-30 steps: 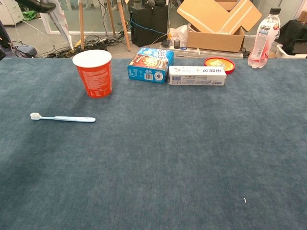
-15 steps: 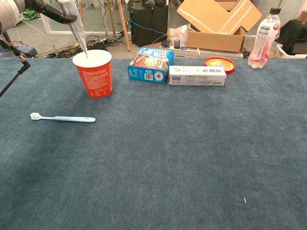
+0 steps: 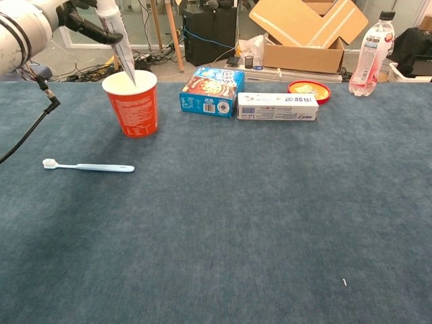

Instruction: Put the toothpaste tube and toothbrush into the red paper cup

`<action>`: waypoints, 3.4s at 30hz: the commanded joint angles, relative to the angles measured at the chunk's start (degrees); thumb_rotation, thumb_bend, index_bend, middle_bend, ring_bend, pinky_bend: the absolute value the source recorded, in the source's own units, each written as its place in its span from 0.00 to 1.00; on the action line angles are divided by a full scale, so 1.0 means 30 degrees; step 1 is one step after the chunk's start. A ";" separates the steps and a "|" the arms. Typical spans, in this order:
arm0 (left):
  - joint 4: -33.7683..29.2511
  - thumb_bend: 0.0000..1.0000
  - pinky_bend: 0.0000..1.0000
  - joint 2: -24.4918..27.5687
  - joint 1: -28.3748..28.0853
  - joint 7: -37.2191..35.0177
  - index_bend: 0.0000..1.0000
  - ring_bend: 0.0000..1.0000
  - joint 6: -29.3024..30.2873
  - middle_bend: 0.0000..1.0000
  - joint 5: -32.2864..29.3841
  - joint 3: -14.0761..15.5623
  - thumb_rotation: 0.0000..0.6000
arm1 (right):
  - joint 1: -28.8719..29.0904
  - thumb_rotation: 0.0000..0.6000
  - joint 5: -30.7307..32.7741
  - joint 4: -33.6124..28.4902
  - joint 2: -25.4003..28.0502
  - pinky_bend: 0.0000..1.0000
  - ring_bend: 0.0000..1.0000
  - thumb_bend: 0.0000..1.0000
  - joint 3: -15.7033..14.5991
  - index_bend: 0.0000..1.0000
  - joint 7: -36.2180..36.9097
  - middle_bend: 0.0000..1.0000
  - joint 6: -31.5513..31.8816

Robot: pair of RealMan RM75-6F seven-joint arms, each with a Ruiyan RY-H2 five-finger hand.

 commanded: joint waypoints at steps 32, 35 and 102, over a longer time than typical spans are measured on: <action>0.7013 0.38 0.00 -0.3440 -0.1431 -0.4760 0.66 0.00 -0.3452 0.00 0.0834 -0.0463 1.00 | 0.0103 1.00 0.0741 0.0173 0.0111 0.24 0.00 0.00 0.0167 0.00 0.0312 0.00 -0.0579; 0.7344 0.38 0.00 -0.3572 -0.1373 -0.5065 0.66 0.00 -0.3694 0.00 0.0869 -0.0432 1.00 | 0.0109 1.00 0.0780 0.0181 0.0111 0.24 0.00 0.00 0.0183 0.00 0.0318 0.00 -0.0602; 0.8524 0.38 0.00 -0.3293 -0.0528 -0.5641 0.18 0.00 -0.6192 0.00 -0.0180 -0.0351 1.00 | 0.0170 1.00 0.0760 0.0145 0.0091 0.24 0.00 0.00 0.0157 0.00 0.0192 0.00 -0.0777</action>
